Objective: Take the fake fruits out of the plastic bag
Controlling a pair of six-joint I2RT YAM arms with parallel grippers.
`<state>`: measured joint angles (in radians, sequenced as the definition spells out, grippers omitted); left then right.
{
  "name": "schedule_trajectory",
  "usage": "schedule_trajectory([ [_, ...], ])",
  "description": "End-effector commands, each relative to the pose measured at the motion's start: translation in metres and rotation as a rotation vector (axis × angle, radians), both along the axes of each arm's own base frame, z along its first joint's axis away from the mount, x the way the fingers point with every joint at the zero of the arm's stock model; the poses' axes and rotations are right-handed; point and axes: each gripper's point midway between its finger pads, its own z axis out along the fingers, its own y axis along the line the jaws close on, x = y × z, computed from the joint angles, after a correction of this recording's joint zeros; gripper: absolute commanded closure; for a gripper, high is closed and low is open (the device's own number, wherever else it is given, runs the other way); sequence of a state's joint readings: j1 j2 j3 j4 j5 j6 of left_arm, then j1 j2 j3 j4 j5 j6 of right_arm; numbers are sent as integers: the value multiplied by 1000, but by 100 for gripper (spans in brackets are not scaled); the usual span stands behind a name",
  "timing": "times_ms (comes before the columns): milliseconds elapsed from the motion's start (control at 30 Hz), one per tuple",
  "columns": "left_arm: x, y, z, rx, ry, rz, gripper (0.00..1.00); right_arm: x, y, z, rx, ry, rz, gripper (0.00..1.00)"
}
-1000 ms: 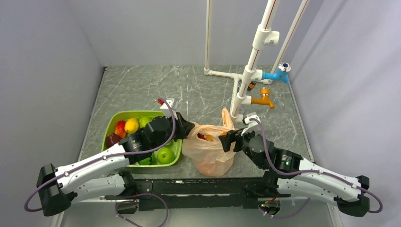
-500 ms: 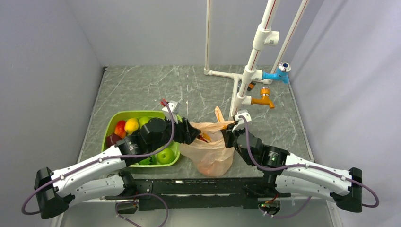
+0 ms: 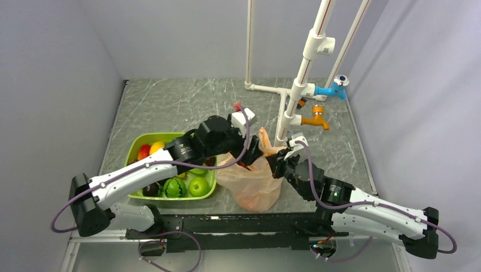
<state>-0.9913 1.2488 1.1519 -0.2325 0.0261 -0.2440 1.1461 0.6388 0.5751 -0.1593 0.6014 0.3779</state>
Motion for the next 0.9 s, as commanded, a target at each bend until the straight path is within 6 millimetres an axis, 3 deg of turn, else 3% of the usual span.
schedule_trajectory([
  [0,-20,-17,-9,20,5,-177,8,0,0,16,68,-10,-5,100],
  [100,-16,-18,-21,47,38,-152,11,0,-1,15,74,-10,-10,100],
  [200,6,-10,-29,85,57,-10,21,1,-6,13,55,-13,-23,100],
  [233,14,-5,-27,92,61,48,31,1,-9,12,46,-9,-38,100],
  [300,32,11,-21,98,62,195,64,3,-16,11,41,-8,-65,100],
  [333,39,17,-16,85,58,258,75,3,-19,12,45,-11,-75,100],
  [467,64,45,5,-32,66,471,95,6,-36,24,62,-41,-138,100],
  [533,74,61,13,-94,81,565,100,9,-52,36,68,-63,-202,100],
  [667,93,89,26,-258,131,666,100,8,-84,67,122,-109,-296,100],
  [767,110,103,44,-430,176,648,100,-1,-88,87,172,-142,-236,100],
  [867,128,102,67,-544,226,567,100,-13,-74,98,173,-193,-91,100],
])
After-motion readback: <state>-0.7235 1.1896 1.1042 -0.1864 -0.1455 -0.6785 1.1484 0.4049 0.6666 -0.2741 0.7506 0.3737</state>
